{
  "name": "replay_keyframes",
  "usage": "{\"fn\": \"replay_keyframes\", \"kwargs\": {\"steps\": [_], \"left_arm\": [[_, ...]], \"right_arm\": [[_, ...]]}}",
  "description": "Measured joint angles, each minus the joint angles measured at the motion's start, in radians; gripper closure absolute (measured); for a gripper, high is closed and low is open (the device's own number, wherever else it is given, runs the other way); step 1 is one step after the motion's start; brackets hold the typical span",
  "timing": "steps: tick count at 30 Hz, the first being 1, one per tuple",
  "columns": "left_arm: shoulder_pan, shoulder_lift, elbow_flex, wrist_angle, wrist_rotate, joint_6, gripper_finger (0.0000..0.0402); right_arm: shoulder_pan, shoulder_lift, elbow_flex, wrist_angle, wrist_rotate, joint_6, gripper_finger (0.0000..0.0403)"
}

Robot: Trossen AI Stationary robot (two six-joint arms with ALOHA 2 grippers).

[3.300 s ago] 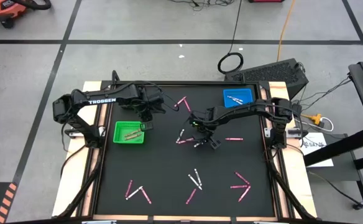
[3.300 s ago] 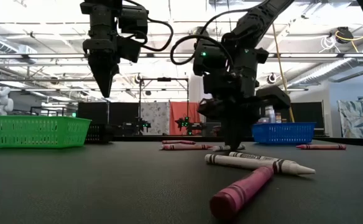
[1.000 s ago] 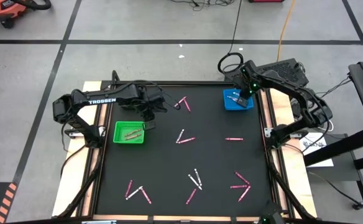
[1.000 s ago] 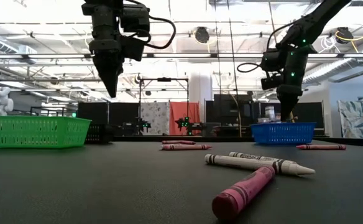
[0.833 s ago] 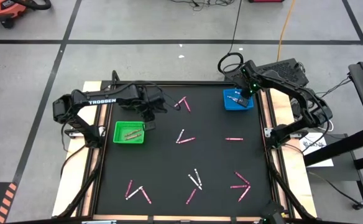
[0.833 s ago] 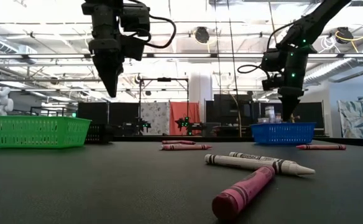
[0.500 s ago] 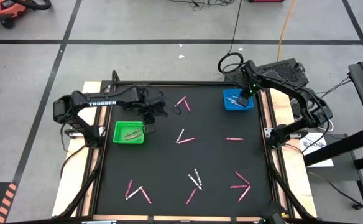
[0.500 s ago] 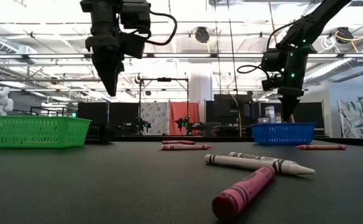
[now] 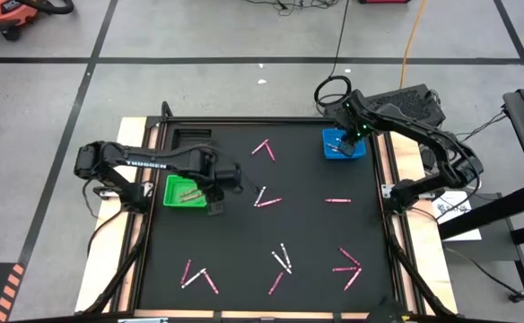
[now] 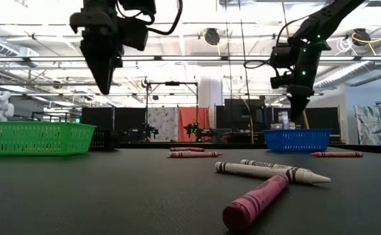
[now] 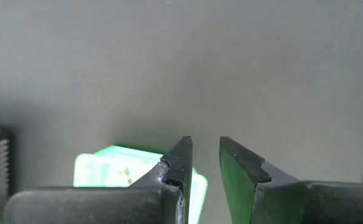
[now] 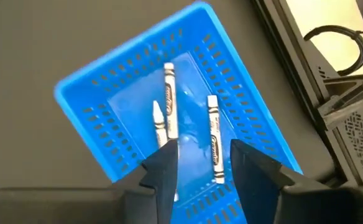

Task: Sort crayons
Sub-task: Put the red crayon into the black bin

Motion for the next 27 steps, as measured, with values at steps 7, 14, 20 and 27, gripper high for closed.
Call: {"fn": "replay_keyframes", "kwargs": {"steps": [7,14,20,27], "left_arm": [[-0.127,0.000,0.000,-0.002,0.053,-0.296,0.0329],[-0.303,0.000,0.000,-0.002,0.050,-0.689,0.0329],[-0.470,0.000,0.000,-0.002,0.014,-0.978,0.0329],[-0.646,0.000,0.000,0.006,-0.039,-1.333,0.0329]], "right_arm": [[0.068,-0.054,0.000,-0.047,-0.001,0.157,0.0268],[0.125,-0.088,0.000,-0.067,-0.002,0.301,0.0268],[0.159,-0.091,0.000,-0.112,-0.004,0.367,0.0268],[0.181,-0.092,0.000,-0.122,-0.004,0.522,0.0268]]}}
